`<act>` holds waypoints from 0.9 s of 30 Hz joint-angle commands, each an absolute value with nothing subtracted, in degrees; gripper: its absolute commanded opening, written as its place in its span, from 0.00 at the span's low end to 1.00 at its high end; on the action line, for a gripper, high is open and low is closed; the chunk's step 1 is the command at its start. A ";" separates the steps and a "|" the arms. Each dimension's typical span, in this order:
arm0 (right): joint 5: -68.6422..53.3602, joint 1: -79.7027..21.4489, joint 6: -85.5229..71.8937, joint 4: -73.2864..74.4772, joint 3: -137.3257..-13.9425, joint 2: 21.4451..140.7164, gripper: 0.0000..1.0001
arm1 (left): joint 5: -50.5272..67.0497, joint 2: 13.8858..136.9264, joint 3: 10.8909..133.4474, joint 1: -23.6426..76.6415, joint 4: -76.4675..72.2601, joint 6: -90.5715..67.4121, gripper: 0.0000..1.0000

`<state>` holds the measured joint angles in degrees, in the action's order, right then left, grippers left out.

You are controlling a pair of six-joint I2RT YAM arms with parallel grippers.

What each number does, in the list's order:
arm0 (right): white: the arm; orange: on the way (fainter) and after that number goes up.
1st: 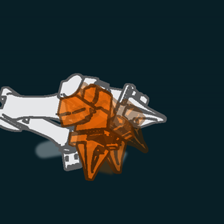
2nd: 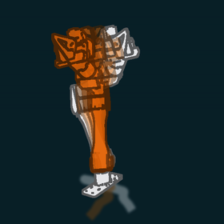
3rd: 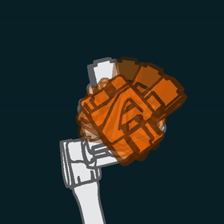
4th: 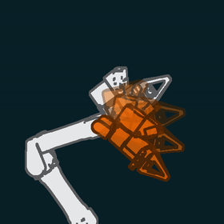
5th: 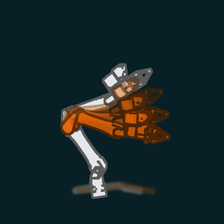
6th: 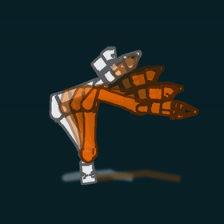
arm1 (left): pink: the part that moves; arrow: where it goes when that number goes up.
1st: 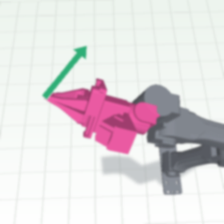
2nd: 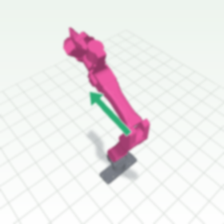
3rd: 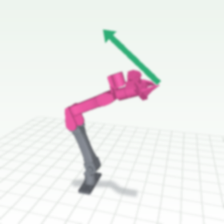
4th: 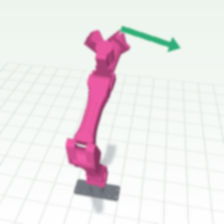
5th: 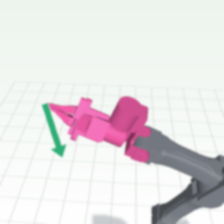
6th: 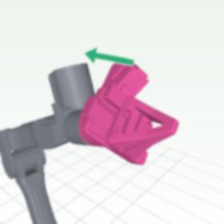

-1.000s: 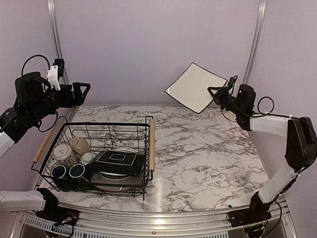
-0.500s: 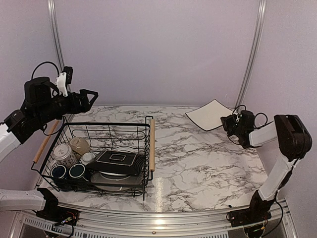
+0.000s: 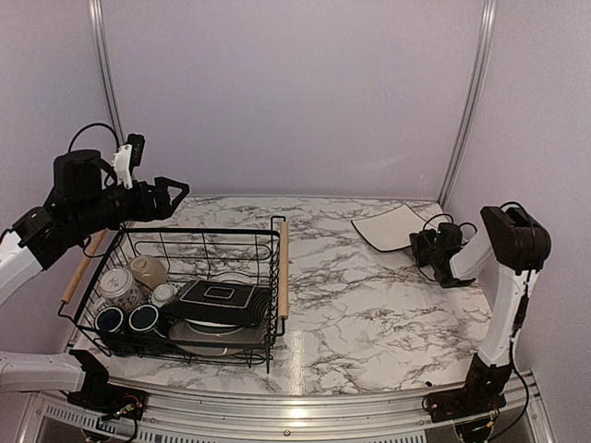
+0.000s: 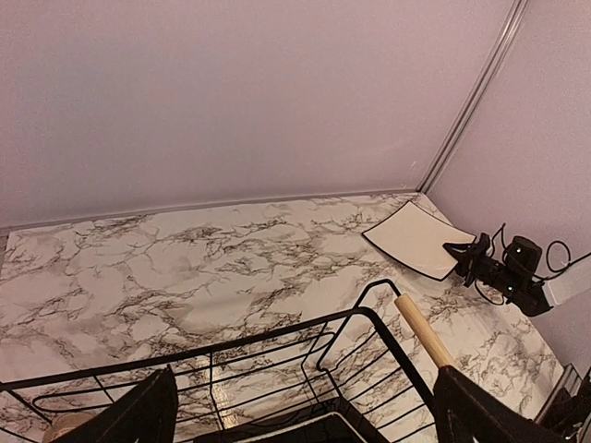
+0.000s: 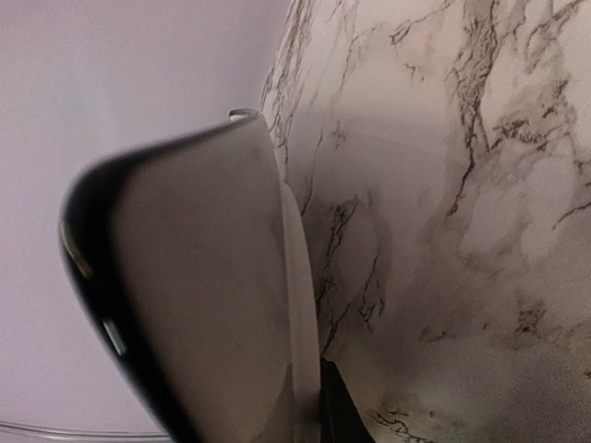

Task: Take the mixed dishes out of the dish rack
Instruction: Place the plate in the corner of the board.

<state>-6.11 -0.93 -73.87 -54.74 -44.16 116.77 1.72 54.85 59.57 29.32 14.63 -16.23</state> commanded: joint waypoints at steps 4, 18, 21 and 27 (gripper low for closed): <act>-4.11 -0.91 -68.22 -43.18 -49.69 112.82 0.58 | 0.81 58.31 59.46 29.50 24.47 -13.27 0.99; -7.42 -0.62 -51.28 -14.99 -39.52 90.44 0.99 | -3.66 59.27 57.53 30.07 23.75 -11.83 0.99; -9.65 -0.92 -48.58 -11.89 -35.56 84.07 0.98 | -4.14 58.92 57.02 30.06 23.23 -12.08 0.99; -7.65 -12.27 -26.52 1.68 -43.29 75.38 0.97 | -6.89 57.99 55.83 30.06 23.17 -12.80 0.99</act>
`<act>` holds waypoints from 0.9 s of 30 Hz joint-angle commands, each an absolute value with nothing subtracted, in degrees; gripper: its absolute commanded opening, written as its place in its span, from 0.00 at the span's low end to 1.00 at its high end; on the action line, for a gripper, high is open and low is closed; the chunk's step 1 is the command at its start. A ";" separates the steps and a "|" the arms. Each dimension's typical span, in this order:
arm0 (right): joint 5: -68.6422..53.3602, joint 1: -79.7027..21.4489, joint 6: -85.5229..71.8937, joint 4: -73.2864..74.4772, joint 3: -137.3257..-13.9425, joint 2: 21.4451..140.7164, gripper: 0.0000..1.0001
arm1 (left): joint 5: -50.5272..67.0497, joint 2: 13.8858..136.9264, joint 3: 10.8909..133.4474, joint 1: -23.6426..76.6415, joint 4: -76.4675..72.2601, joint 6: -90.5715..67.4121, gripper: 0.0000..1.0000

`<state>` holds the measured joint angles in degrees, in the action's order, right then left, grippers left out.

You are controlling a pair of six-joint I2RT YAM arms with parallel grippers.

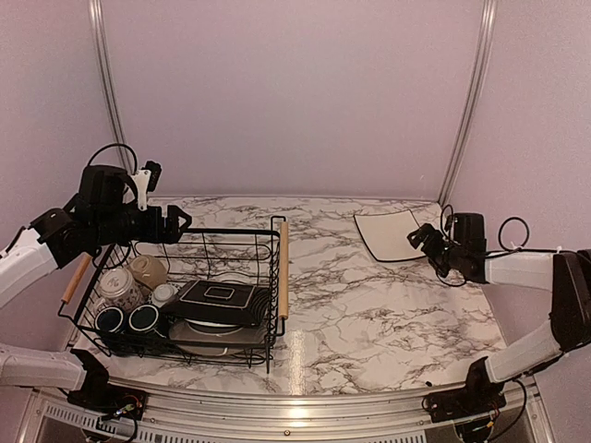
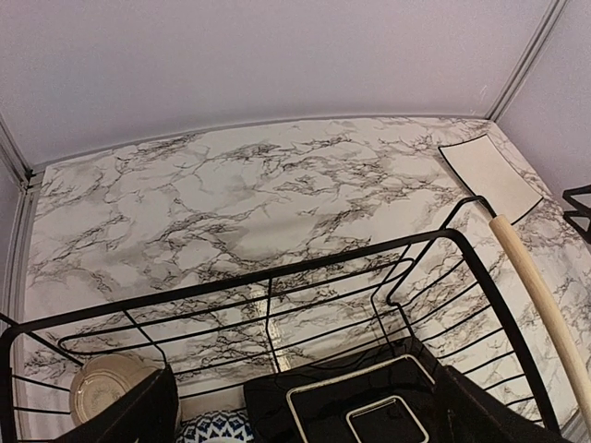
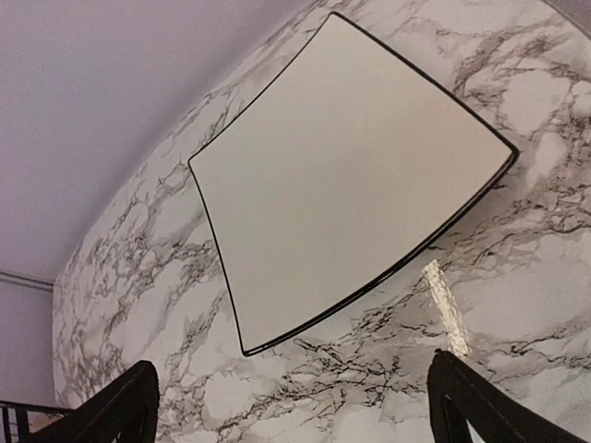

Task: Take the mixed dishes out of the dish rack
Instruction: Grab the plate from the dish rack.

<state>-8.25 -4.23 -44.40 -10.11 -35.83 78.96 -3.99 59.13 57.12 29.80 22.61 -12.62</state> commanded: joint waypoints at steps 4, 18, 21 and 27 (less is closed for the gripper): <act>-4.88 -24.85 -9.68 9.35 -52.76 74.86 0.94 | -10.20 56.71 55.18 30.06 22.28 -14.54 0.99; 1.17 -54.99 18.08 18.13 -82.48 95.55 0.91 | -9.95 54.14 55.35 30.35 38.89 -37.23 0.99; -2.53 -57.68 17.91 15.22 -84.51 98.44 0.91 | -6.97 52.11 52.75 30.48 40.10 -44.59 0.99; -0.38 -63.27 19.28 16.99 -91.60 106.23 0.90 | -8.80 51.52 49.59 32.87 43.83 -49.99 0.99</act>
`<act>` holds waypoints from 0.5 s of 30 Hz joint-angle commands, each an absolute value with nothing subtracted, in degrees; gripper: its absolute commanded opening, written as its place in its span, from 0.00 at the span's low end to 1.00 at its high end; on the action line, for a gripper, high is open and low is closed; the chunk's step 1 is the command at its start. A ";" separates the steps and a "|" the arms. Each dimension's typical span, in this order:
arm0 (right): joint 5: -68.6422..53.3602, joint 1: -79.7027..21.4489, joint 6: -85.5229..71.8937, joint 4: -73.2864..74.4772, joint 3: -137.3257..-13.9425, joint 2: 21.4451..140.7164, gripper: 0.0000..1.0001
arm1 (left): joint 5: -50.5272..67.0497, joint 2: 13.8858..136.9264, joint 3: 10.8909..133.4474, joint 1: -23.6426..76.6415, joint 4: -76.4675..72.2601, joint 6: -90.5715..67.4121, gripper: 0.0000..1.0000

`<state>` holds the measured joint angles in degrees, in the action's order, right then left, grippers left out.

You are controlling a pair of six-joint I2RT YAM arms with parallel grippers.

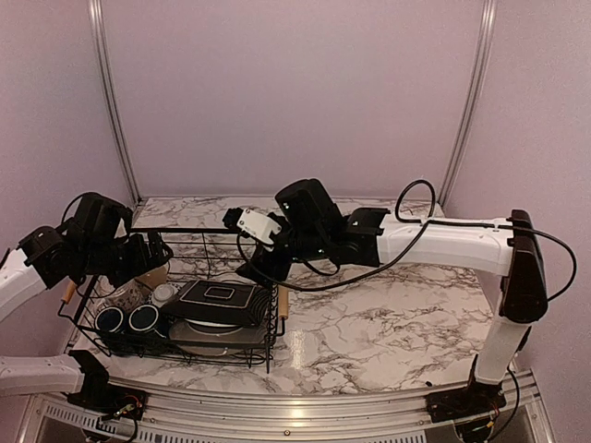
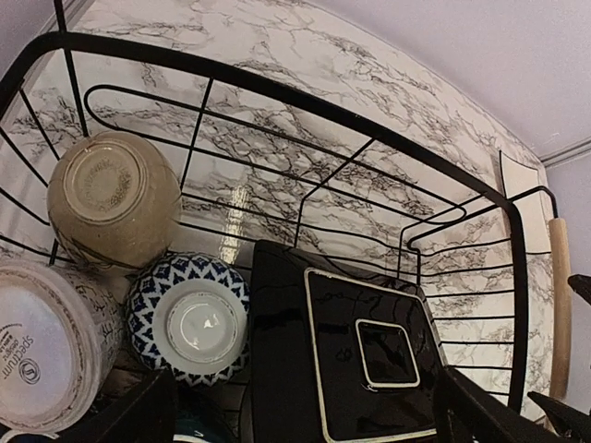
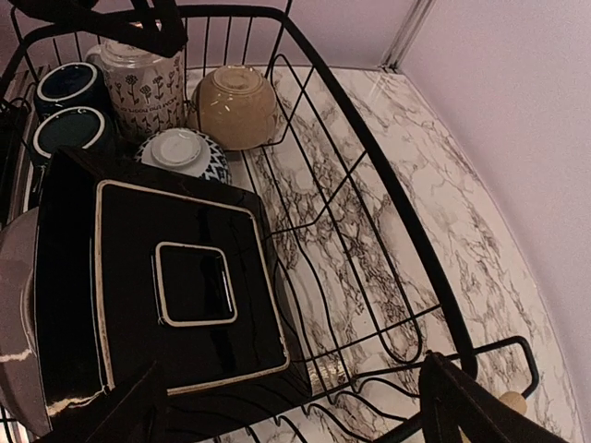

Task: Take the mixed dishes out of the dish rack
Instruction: Grab the plate from the dish rack.

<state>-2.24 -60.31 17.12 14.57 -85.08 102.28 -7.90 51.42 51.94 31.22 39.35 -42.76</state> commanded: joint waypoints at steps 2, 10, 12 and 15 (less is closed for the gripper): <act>2.44 -64.34 19.07 18.16 -93.97 108.66 0.89 | -9.50 52.19 48.86 34.03 43.77 -51.28 0.99; 3.85 -67.17 18.47 19.45 -99.30 114.44 0.87 | -17.45 50.58 48.47 35.42 43.98 -55.49 0.92; 5.27 -68.40 18.83 20.98 -102.06 116.52 0.86 | -19.11 50.55 49.61 35.42 44.05 -55.00 0.91; 7.23 -70.18 19.49 22.65 -105.22 118.97 0.85 | -21.22 50.18 50.28 35.42 44.08 -54.70 0.90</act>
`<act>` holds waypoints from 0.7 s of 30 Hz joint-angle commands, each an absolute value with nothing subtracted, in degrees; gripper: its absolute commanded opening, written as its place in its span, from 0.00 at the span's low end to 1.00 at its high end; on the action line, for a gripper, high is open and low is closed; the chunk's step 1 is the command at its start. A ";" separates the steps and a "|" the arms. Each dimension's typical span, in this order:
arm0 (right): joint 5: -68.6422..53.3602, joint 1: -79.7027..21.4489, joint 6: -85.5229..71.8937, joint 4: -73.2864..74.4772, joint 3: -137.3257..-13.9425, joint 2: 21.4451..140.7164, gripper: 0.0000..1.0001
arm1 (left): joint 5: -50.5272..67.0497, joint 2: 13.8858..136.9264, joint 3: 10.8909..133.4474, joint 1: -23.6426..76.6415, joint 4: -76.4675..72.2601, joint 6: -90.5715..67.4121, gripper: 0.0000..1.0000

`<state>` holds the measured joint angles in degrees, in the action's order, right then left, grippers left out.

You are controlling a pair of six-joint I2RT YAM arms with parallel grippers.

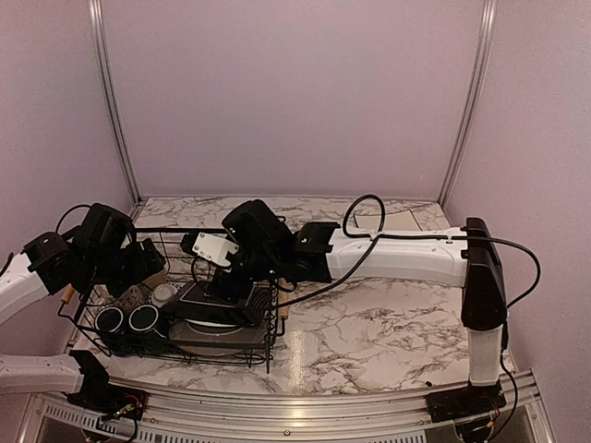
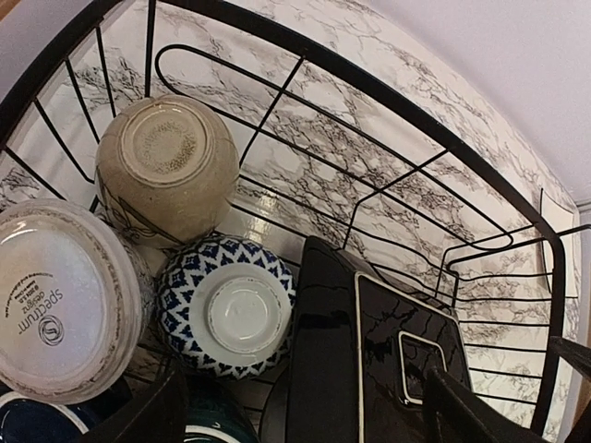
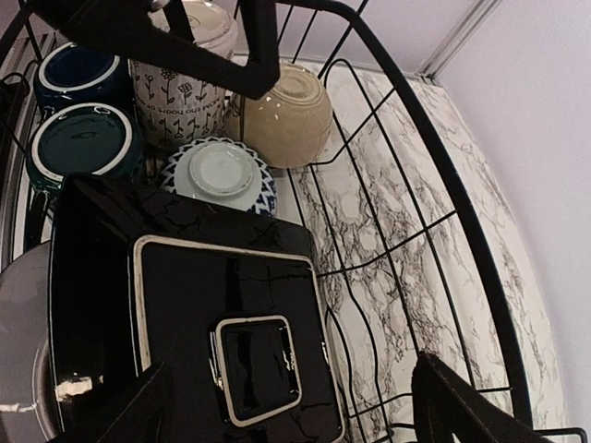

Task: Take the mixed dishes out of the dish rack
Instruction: Grab the plate from the dish rack.

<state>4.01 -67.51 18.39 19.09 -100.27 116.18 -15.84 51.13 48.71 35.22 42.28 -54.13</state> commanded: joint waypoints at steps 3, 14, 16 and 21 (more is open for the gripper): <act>7.96 -71.45 19.17 23.13 -107.51 120.71 0.85 | -23.67 49.46 50.07 35.42 44.04 -54.21 0.90; 10.38 -75.75 18.13 25.91 -115.15 127.00 0.82 | -32.04 47.69 49.86 35.42 44.08 -52.41 0.94; 11.62 -76.02 18.20 26.89 -116.89 128.38 0.80 | -34.66 47.19 50.90 35.42 44.03 -51.86 0.94; 11.81 -76.18 18.20 26.99 -118.64 129.76 0.77 | -38.19 46.16 52.82 35.42 44.04 -50.82 0.95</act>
<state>9.67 -75.83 18.50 24.97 -115.83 128.55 -32.73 47.51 50.06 35.22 42.46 -52.47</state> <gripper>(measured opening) 0.775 0.946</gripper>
